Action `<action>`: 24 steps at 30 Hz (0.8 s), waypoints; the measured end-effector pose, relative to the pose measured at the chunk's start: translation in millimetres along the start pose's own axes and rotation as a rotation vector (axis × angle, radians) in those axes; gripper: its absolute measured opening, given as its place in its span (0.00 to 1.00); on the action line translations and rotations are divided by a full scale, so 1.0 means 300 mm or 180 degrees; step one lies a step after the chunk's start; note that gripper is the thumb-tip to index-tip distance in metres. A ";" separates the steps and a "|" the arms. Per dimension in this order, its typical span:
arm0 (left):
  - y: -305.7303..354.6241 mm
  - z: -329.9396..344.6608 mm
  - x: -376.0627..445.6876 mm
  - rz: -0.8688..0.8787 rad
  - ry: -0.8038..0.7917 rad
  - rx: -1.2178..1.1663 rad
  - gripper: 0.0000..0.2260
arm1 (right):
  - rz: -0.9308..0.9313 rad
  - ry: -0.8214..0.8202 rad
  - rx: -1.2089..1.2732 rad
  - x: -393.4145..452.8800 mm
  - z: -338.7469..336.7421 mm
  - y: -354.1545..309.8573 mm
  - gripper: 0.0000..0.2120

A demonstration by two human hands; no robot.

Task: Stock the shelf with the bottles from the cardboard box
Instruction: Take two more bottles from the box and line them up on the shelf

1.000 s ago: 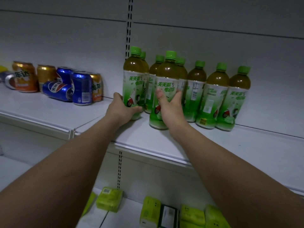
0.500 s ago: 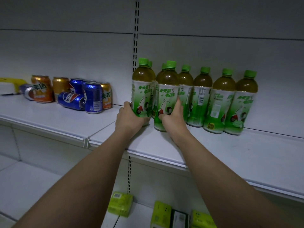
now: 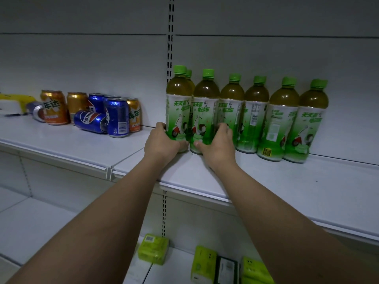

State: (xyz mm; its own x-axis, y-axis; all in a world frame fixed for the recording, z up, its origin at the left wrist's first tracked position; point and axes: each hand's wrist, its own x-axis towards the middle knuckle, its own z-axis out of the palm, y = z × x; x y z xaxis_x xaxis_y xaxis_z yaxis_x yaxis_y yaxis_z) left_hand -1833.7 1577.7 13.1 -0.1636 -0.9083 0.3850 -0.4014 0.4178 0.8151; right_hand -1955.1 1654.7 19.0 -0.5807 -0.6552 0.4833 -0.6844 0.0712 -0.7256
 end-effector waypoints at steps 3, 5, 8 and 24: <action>-0.003 0.000 0.005 0.0008 -0.0033 0.0023 0.31 | 0.0014 -0.0001 -0.0186 0.001 0.007 -0.009 0.31; -0.003 -0.001 0.004 -0.0022 -0.0024 0.0055 0.32 | 0.0067 -0.0040 -0.0075 0.005 0.008 -0.006 0.31; 0.002 -0.004 -0.005 -0.0071 -0.0064 0.0004 0.33 | 0.0221 -0.0096 0.0152 0.001 -0.006 -0.004 0.32; 0.283 -0.072 -0.565 0.0851 -0.0530 0.0656 0.19 | -0.0465 -0.0454 -0.0429 -0.425 -0.517 0.077 0.10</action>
State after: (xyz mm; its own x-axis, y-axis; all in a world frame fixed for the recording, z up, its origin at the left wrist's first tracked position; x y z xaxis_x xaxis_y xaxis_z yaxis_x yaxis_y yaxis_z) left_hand -1820.6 1767.5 26.4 -0.4246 -0.7657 0.4831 -0.4947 0.6431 0.5845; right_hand -1965.3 1856.5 16.7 -0.4095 -0.7648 0.4973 -0.8147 0.0614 -0.5766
